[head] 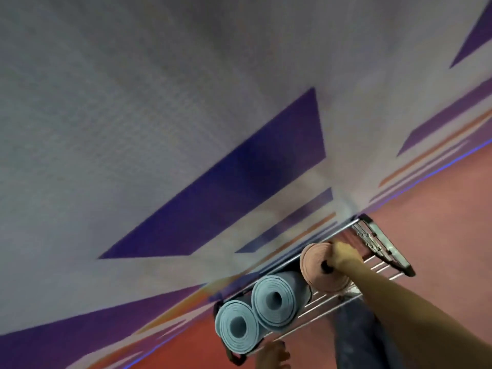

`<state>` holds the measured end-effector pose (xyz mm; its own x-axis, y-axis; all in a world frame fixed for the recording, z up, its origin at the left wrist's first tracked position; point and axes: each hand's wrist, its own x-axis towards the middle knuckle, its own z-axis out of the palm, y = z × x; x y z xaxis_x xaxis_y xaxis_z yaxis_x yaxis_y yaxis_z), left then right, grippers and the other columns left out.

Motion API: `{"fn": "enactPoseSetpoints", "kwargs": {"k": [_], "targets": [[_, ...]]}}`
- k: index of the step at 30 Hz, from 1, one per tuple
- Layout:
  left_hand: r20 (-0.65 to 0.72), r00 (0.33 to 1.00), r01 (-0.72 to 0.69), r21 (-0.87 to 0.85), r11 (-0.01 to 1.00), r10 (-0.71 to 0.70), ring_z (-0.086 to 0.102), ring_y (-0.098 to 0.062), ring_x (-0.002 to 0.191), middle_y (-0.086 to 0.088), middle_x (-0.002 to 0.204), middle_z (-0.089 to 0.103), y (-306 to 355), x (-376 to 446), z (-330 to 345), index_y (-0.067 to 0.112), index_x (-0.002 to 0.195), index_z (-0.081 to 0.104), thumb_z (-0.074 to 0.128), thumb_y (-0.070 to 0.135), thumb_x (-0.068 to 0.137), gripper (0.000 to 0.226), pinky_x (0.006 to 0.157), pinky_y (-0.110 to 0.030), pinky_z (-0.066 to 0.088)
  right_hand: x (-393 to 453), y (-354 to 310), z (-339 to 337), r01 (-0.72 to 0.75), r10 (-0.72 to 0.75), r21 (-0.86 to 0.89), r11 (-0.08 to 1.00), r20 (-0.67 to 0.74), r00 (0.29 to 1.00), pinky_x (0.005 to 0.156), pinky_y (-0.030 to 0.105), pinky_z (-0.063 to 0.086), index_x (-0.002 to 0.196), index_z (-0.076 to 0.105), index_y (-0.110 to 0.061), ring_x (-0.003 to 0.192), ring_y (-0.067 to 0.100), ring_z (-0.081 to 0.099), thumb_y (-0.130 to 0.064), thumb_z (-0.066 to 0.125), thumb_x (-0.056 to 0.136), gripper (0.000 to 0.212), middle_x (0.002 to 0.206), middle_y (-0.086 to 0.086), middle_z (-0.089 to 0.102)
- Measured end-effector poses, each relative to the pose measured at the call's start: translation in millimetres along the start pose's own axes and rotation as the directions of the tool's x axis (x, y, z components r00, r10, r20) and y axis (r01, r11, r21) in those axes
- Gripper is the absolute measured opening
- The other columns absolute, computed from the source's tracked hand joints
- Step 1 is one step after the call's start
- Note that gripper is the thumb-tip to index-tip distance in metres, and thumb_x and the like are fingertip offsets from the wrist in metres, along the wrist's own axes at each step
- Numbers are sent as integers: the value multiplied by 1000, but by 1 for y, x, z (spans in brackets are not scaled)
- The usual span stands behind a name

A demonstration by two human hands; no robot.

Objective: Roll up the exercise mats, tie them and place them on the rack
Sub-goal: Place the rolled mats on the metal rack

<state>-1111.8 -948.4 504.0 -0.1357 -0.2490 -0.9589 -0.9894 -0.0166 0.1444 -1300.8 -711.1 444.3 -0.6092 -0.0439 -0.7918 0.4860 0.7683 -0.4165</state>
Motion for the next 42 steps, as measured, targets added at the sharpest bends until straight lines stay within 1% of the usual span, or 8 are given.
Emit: {"fn": "enactPoseSetpoints", "kwargs": {"k": [7, 11, 19, 25, 29, 32, 39, 42], "targets": [[-22, 1000, 17, -117, 993, -20, 58, -20, 78, -5, 95, 66, 42, -39, 92, 18, 105, 60, 54, 28, 95, 15, 62, -28, 44, 7, 8, 0, 47, -43, -50, 998, 77, 996, 97, 37, 43, 138, 30, -15, 118, 36, 54, -27, 68, 82, 68, 129, 19, 53], [50, 999, -13, -107, 994, 19, 57, -18, 72, -2, 85, 69, 44, -37, 127, 17, 102, 63, 67, 38, 66, 41, 59, -26, 44, 14, 12, 2, 66, -72, 48, 997, 138, 988, 101, 38, 42, 145, 23, -21, 123, 38, 48, -26, 76, 75, 88, 136, 20, 41], [75, 997, -33, -14, 999, 34, 60, -19, 84, -2, 97, 69, 45, -50, 112, 19, 104, 61, 57, 28, 91, 17, 69, -30, 44, -13, 24, -3, -44, 8, 372, 927, 97, 995, 109, 36, 32, 152, 9, -20, 133, 37, 38, -45, 63, 86, 89, 148, 21, 26], [25, 997, -81, 135, 987, 78, 59, -21, 83, -5, 99, 63, 65, -39, 51, 11, 116, 55, 44, 22, 100, 22, 70, -33, 45, -86, 90, -19, -141, 177, 750, 646, 33, 984, 79, 37, 49, 131, 50, -7, 100, 30, 56, -39, 51, 95, 47, 119, 15, 57], [20, 994, -106, 199, 974, 104, 55, -32, 111, -13, 118, 57, 80, -42, 39, 8, 122, 52, 44, 23, 101, 27, 87, -42, 44, -156, 133, -28, -206, 285, 839, 504, 63, 956, 62, 28, 42, 117, 50, -17, 86, 27, 54, -43, 46, 97, 33, 106, 16, 60], [60, 994, -104, 346, 932, 88, 54, -26, 100, -11, 113, 57, 88, -46, 52, 9, 113, 55, 44, 24, 101, 22, 89, -40, 41, -196, 158, -30, -146, 372, 910, 388, -10, 928, 63, 29, 40, 116, 51, -13, 81, 27, 52, -37, 47, 97, 31, 102, 14, 59], [220, 967, -240, 612, 754, 129, 40, -10, 47, -28, 109, 64, 102, -65, 112, -4, 140, 36, 41, 23, 101, 48, 46, -19, 33, -281, 192, -11, -63, 525, 988, 142, -22, 851, 64, 30, 44, 110, 52, -11, 72, 21, 54, -29, 50, 97, 22, 92, 8, 60], [315, 937, -329, 638, 696, 154, 54, -8, 51, -9, 84, 68, 107, -96, 158, 10, 101, 60, 42, 23, 100, 22, 44, -20, 38, -310, 203, 1, 3, 549, 999, 51, -31, 835, 65, 30, 45, 111, 53, -11, 74, 22, 55, -26, 50, 97, 21, 91, 7, 61]]}}
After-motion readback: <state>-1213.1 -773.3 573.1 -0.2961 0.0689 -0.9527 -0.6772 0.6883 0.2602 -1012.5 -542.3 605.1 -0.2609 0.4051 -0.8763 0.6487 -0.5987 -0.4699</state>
